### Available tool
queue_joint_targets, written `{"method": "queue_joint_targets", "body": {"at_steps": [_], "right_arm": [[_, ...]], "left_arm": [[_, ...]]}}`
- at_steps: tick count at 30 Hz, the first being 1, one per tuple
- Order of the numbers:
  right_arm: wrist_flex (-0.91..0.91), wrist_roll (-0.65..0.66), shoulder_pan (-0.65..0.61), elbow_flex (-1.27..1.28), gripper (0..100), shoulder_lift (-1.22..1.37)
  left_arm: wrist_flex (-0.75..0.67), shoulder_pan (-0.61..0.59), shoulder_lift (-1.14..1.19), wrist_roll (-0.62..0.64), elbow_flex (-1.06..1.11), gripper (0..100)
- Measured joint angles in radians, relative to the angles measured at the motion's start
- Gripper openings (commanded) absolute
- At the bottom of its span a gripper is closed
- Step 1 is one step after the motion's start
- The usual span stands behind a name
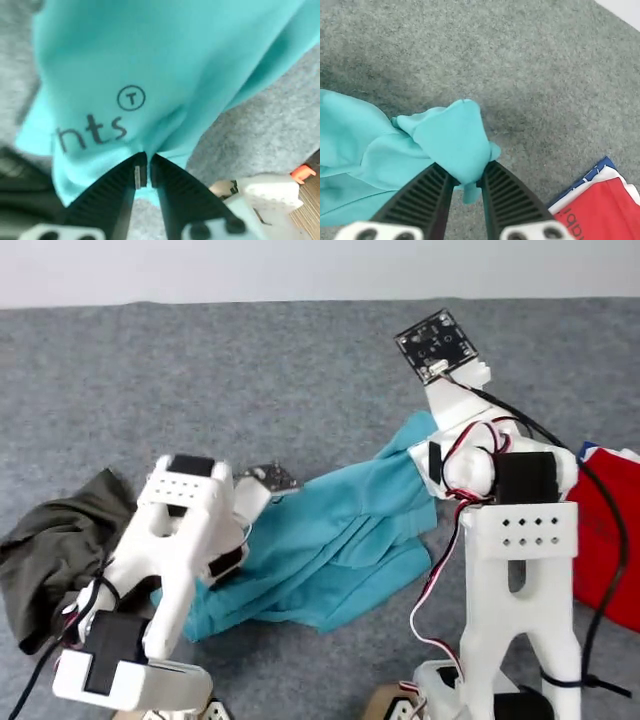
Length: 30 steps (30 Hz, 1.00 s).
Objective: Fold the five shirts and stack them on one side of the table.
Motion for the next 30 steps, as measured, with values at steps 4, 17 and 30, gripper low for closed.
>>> {"method": "queue_joint_targets", "body": {"at_steps": [4, 17, 30], "right_arm": [[0.0, 0.0, 0.003, 0.0, 1.0, 0.0], [0.0, 0.0, 0.006, -0.098, 1.0, 0.002], [-0.066, -0.083, 0.12, -0.316, 1.0, 0.0]], "left_arm": [[0.068, 0.0, -0.078, 0.0, -0.147, 1], [0.084, -0.126, -0.551, 0.002, -0.388, 1], [0.058, -0.381, -0.621, 0.003, -0.651, 1]]}}
